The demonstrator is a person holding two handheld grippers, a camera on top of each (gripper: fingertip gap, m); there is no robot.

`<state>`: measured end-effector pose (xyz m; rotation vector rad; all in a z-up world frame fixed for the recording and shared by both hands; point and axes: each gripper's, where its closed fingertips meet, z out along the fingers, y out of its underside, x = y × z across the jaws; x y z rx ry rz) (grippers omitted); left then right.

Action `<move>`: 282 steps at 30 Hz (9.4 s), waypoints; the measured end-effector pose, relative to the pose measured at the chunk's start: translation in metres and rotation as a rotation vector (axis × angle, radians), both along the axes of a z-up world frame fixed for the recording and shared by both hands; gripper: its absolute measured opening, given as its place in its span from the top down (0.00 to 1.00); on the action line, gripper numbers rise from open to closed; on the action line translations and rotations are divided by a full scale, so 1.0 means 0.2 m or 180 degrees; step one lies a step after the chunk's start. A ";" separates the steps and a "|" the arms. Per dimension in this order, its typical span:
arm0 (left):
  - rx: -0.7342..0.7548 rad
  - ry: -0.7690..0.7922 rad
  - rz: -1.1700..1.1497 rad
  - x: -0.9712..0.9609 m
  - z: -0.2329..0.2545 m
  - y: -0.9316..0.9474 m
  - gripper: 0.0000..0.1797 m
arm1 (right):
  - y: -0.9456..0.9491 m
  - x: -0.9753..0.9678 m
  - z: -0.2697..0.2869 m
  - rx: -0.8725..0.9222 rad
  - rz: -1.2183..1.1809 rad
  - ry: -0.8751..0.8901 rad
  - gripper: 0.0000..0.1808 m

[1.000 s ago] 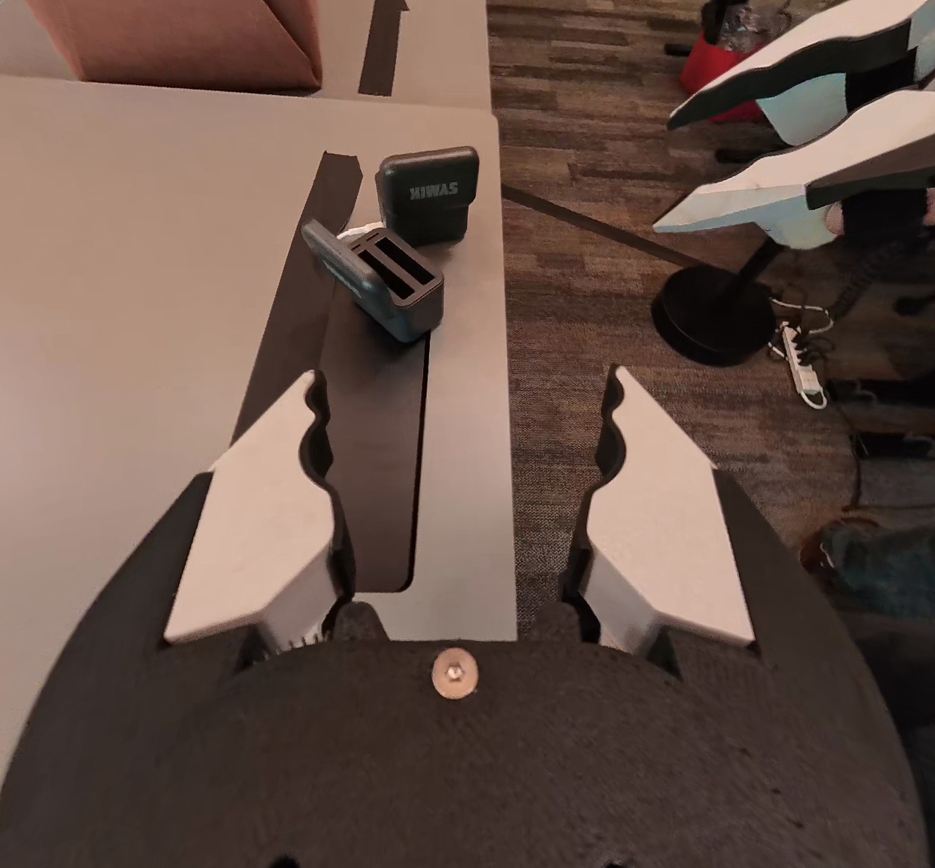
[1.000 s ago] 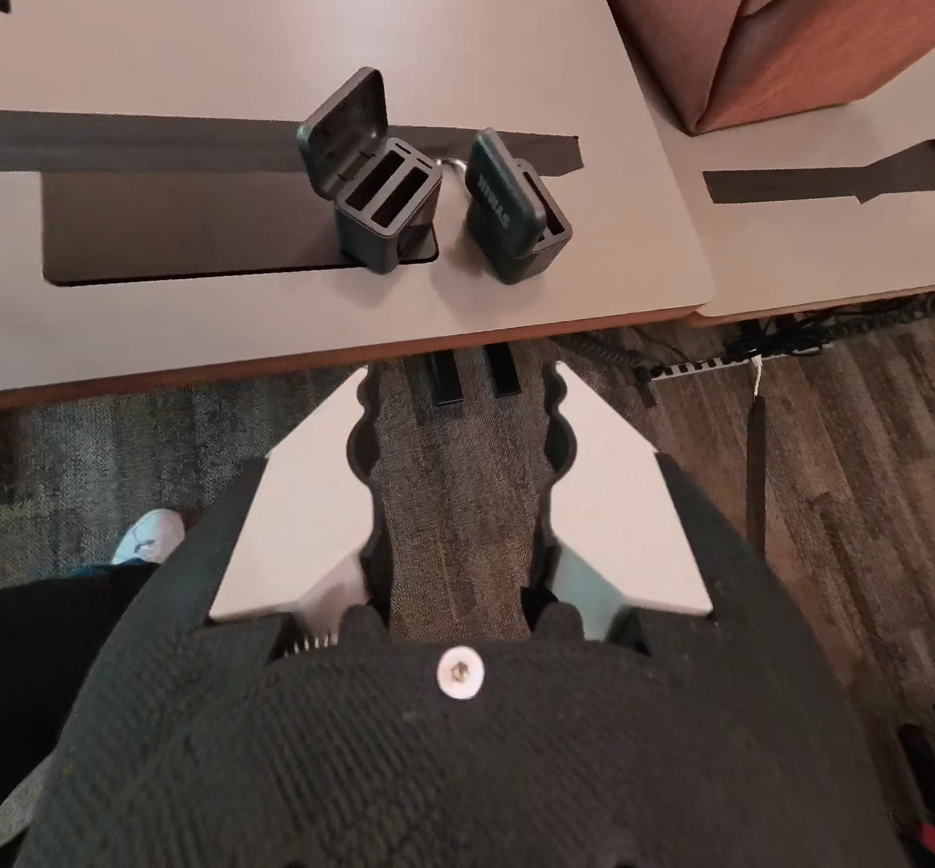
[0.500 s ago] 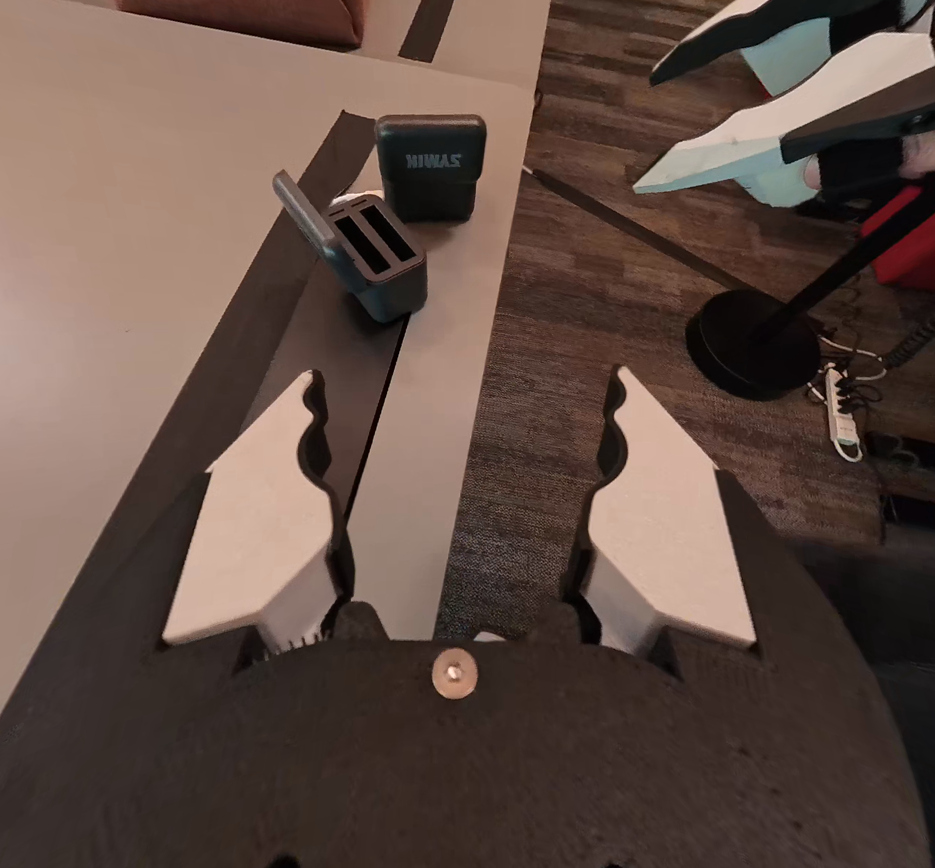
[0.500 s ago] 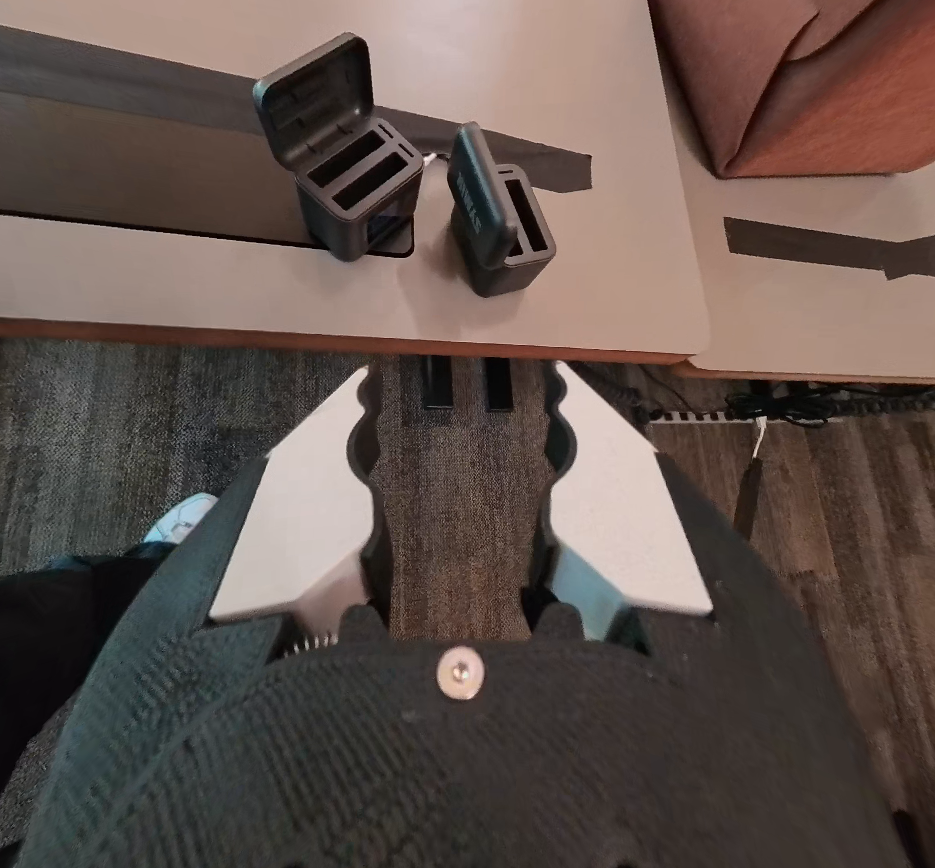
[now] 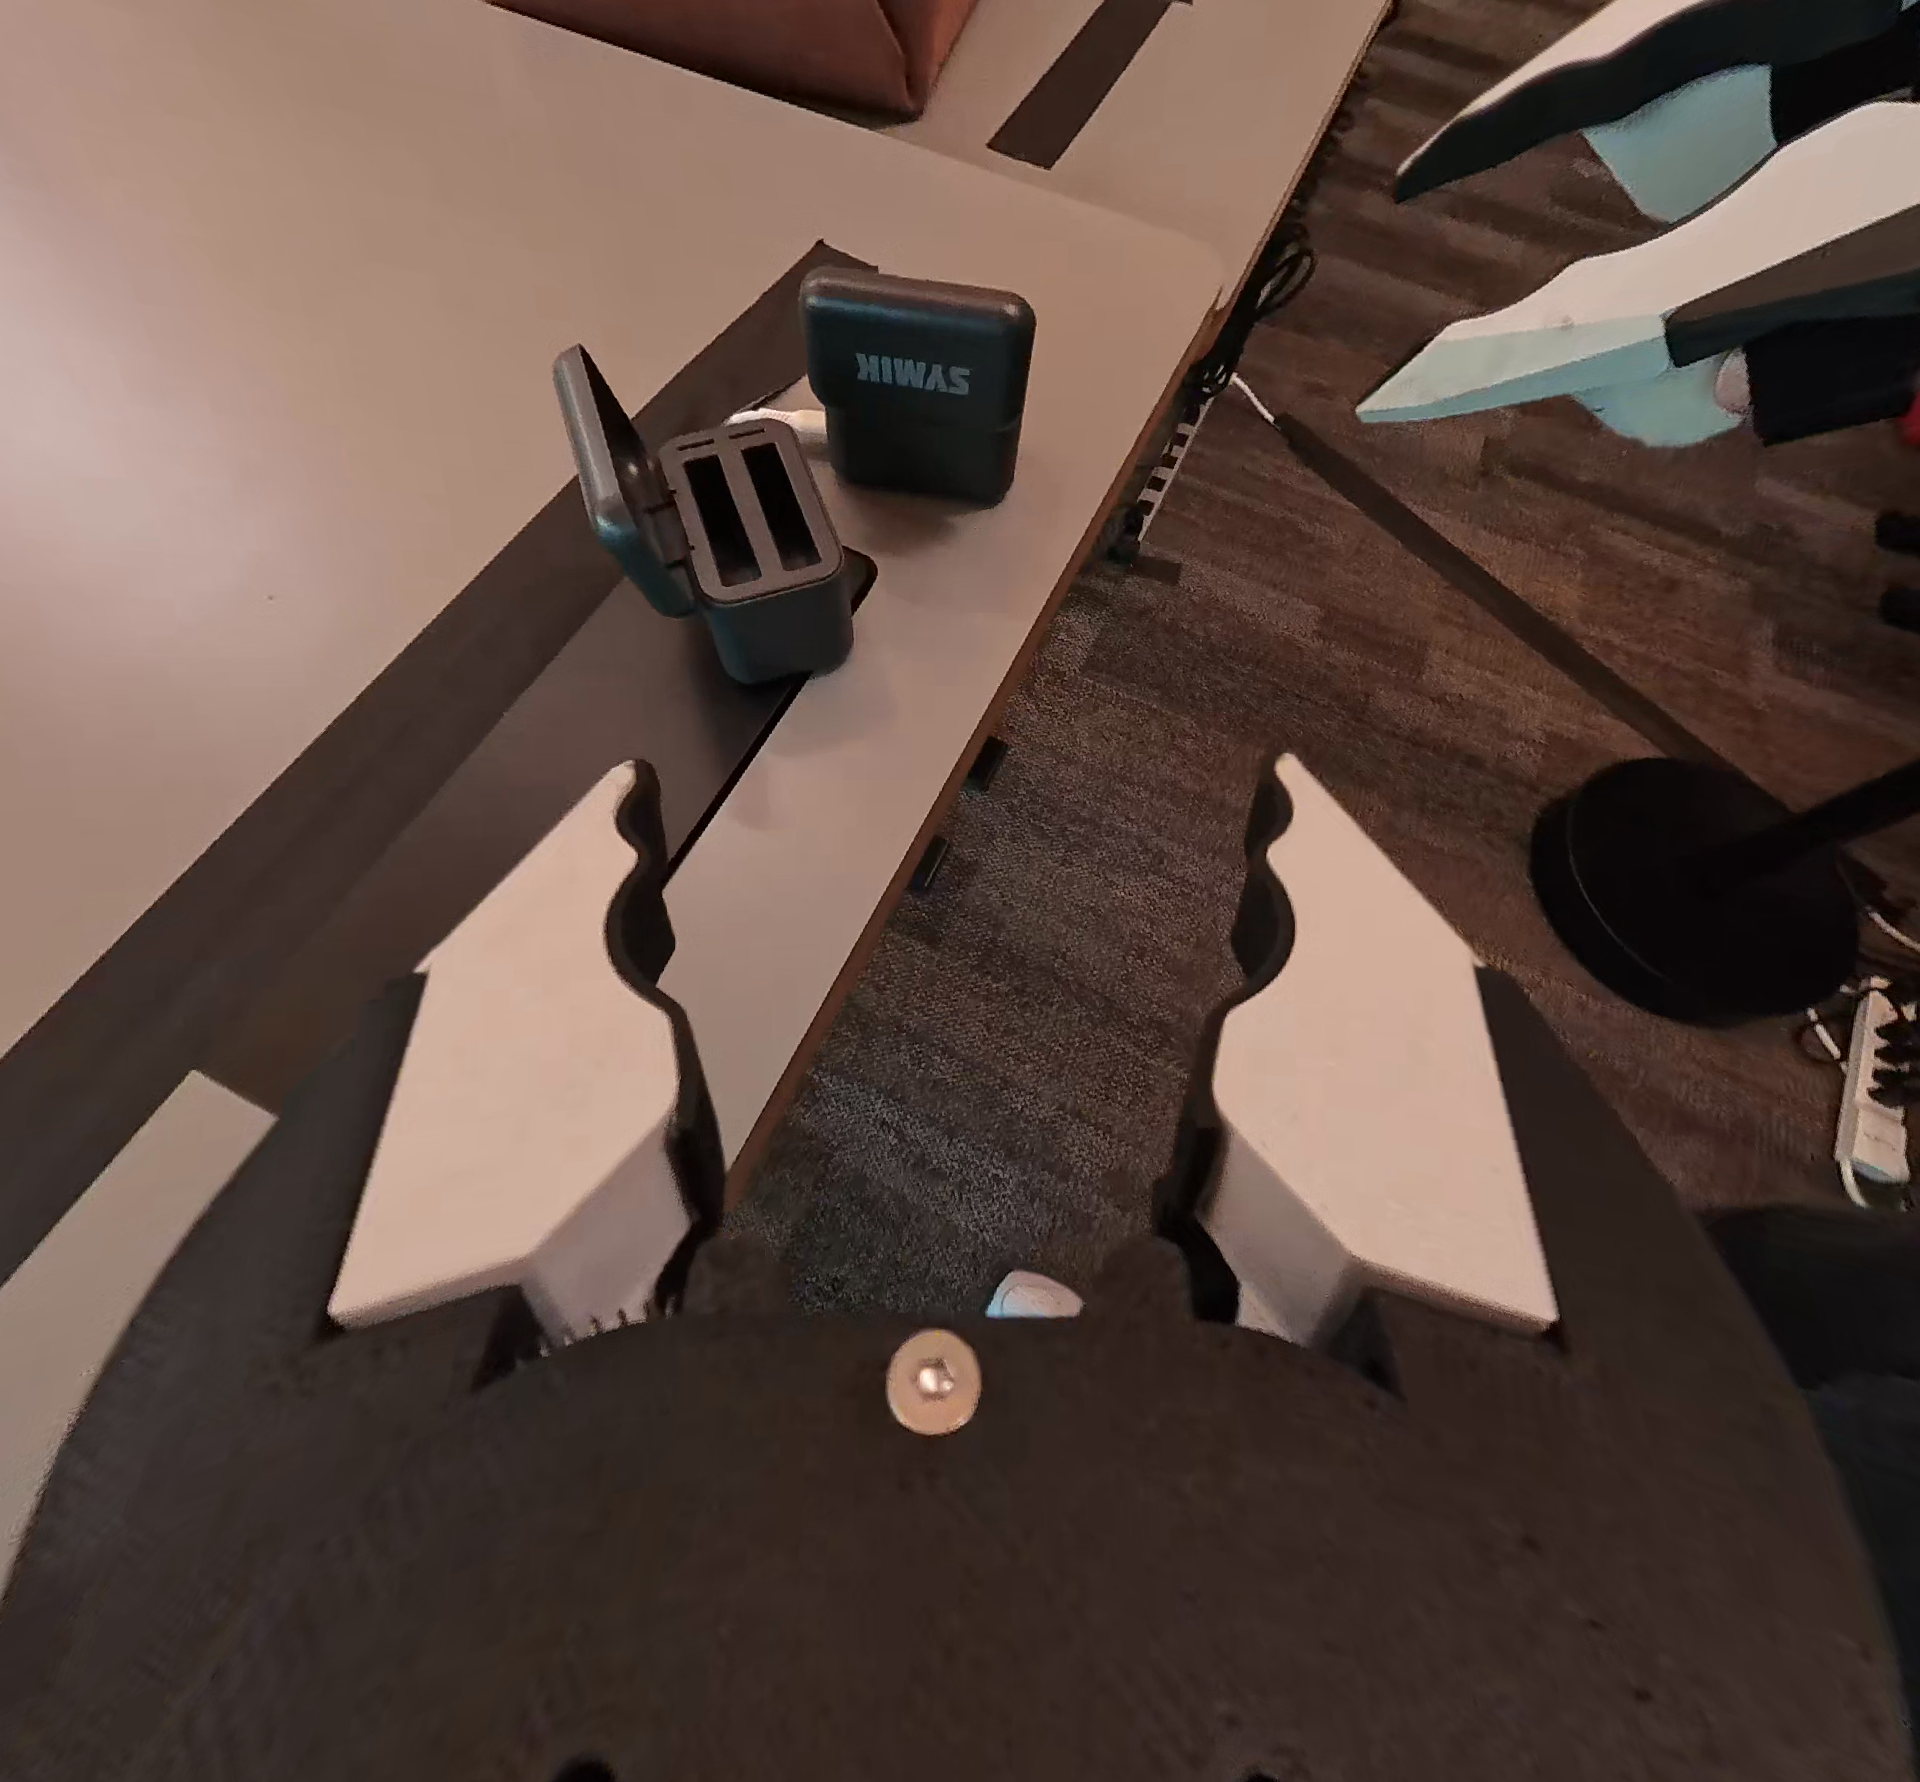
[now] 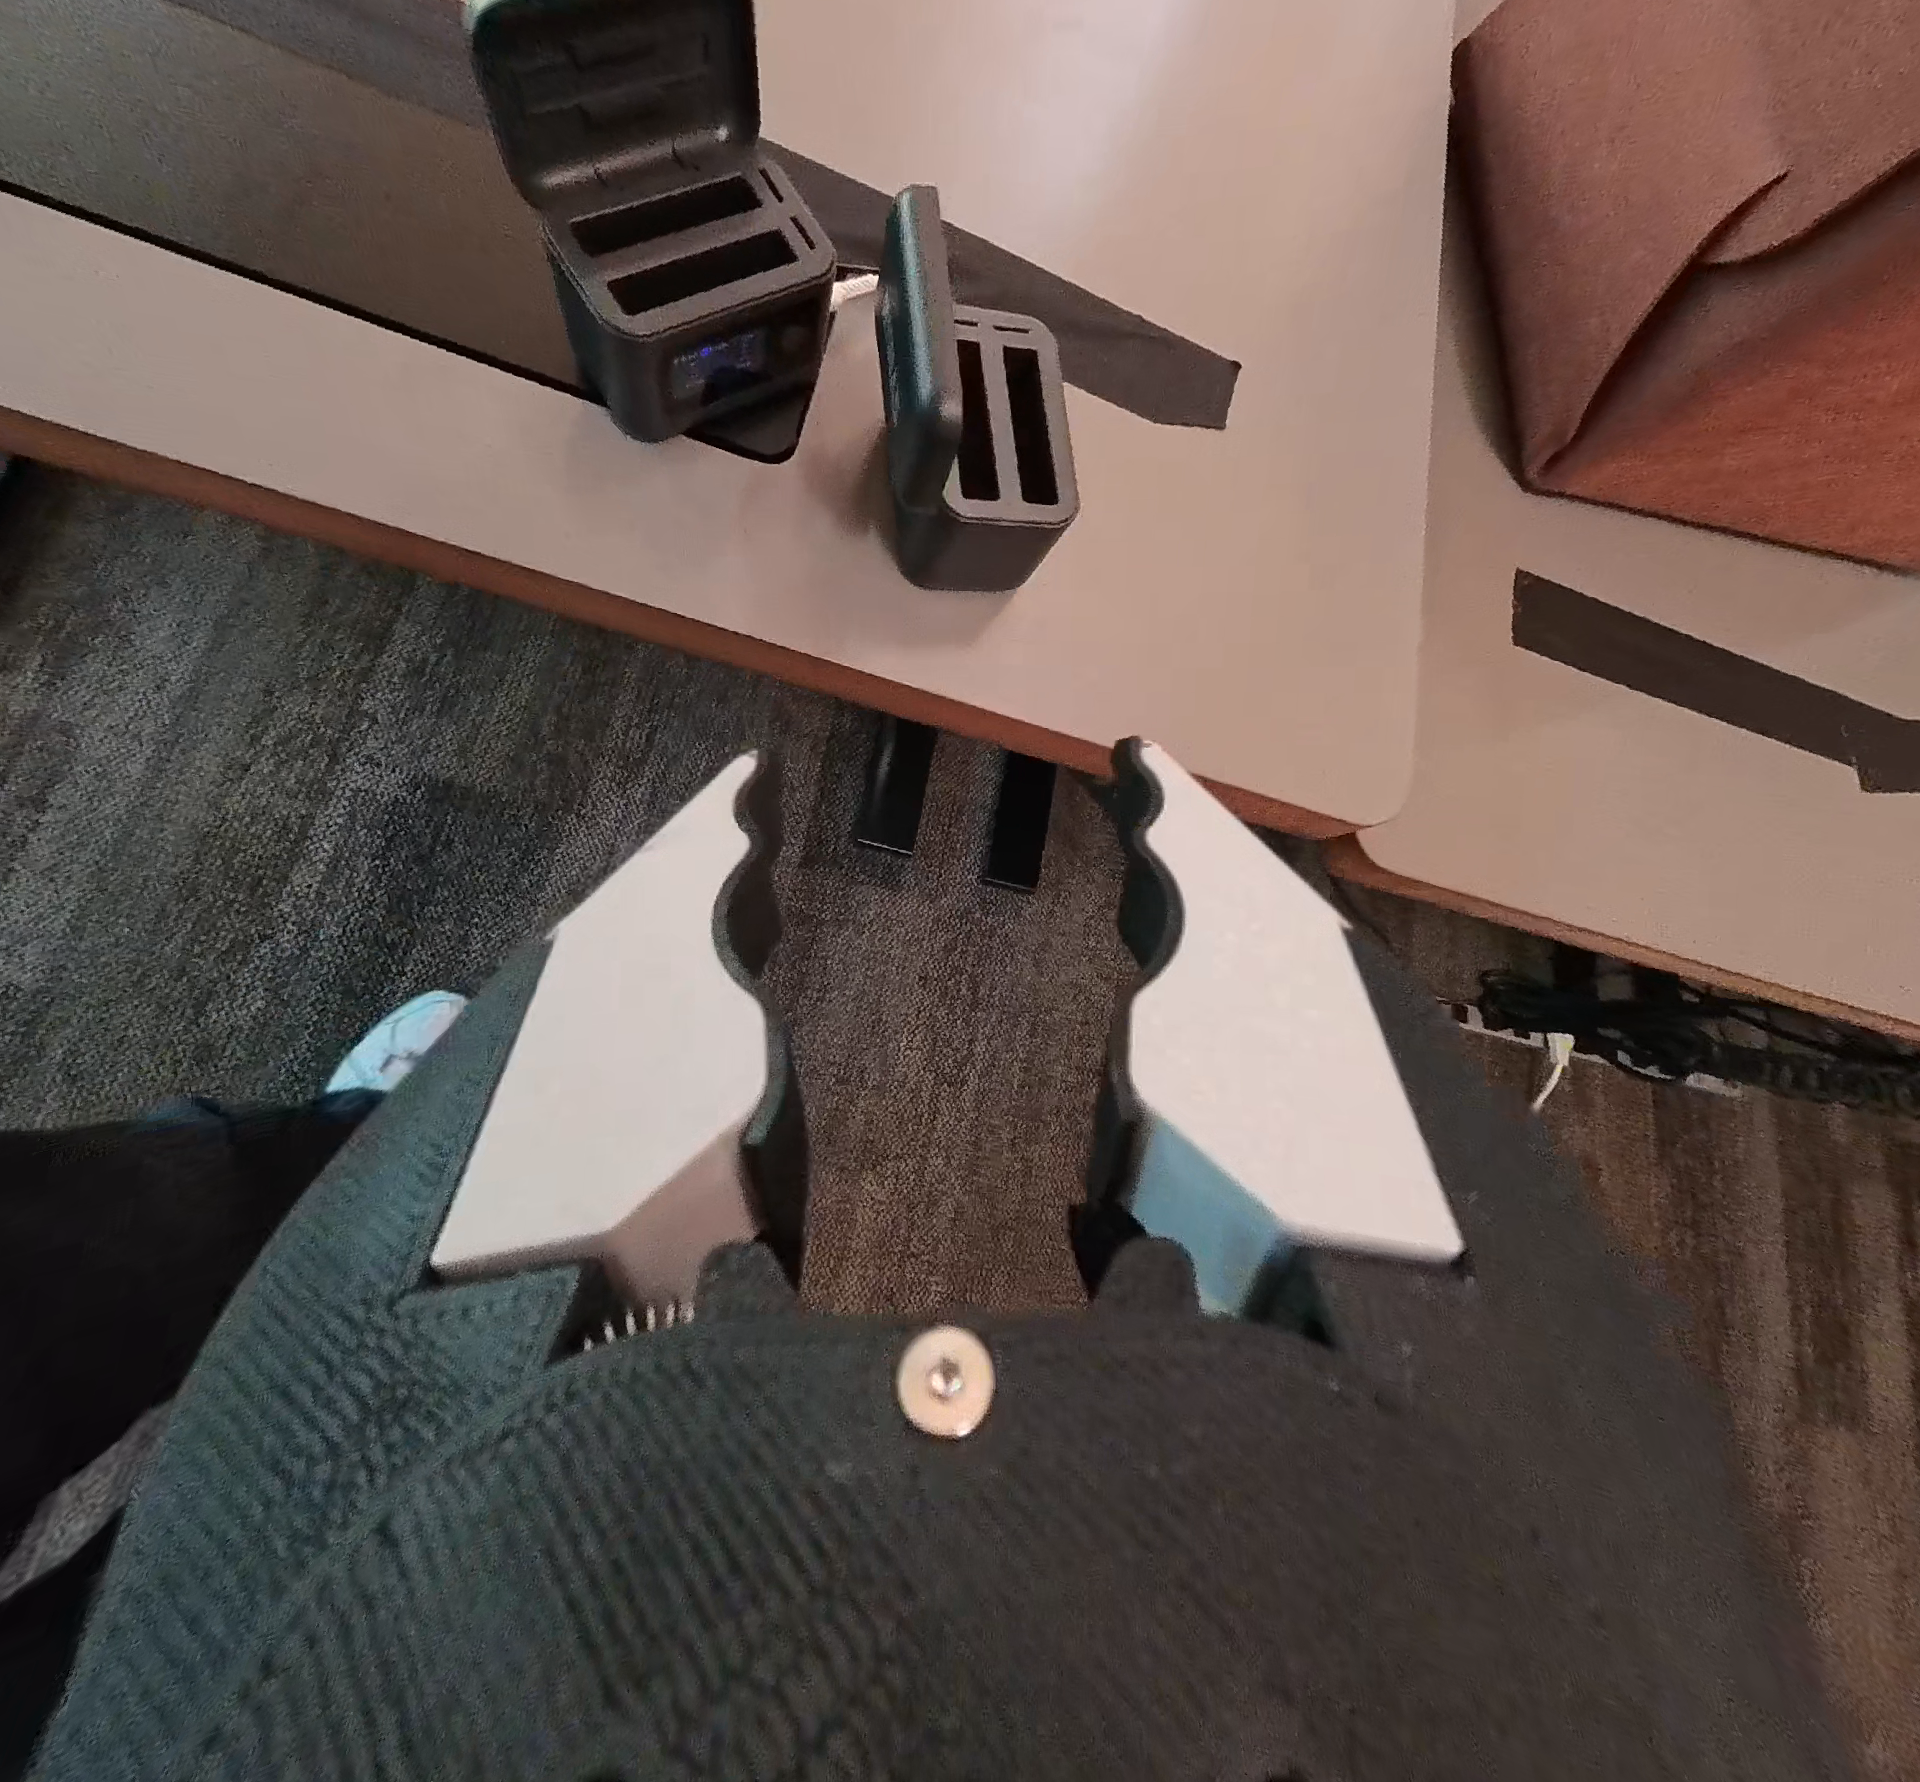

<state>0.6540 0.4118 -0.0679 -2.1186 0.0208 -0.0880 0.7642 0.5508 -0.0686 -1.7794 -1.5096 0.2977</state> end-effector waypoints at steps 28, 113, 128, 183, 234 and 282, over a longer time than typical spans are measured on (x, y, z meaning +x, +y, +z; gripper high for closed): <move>0.0028 0.0131 0.1407 0.34 0.02 0.31 0.38 | 0.40 -0.01 -0.03 0.0116 0.1656 -0.0113 0.64; -0.0164 -0.0778 0.6488 0.58 0.12 1.59 0.33 | 0.55 -1.03 -0.04 -0.1390 0.6629 -0.0527 0.72; -0.0246 -0.0914 0.6709 0.40 0.12 1.52 0.33 | 0.34 -1.15 -0.07 -0.1496 0.7399 -0.0738 0.71; -0.2550 0.0223 0.4953 -0.22 0.28 1.69 0.31 | 0.45 -1.49 -0.09 -0.0524 0.7768 -0.1613 0.68; -0.0204 0.0067 0.3422 0.13 0.05 0.53 0.43 | 0.69 -0.38 0.00 -0.0892 0.3701 0.0471 0.58; -0.0433 0.0067 0.1048 -0.39 -0.23 0.33 0.48 | 0.12 -0.39 -0.22 -0.0380 0.1030 0.0517 0.58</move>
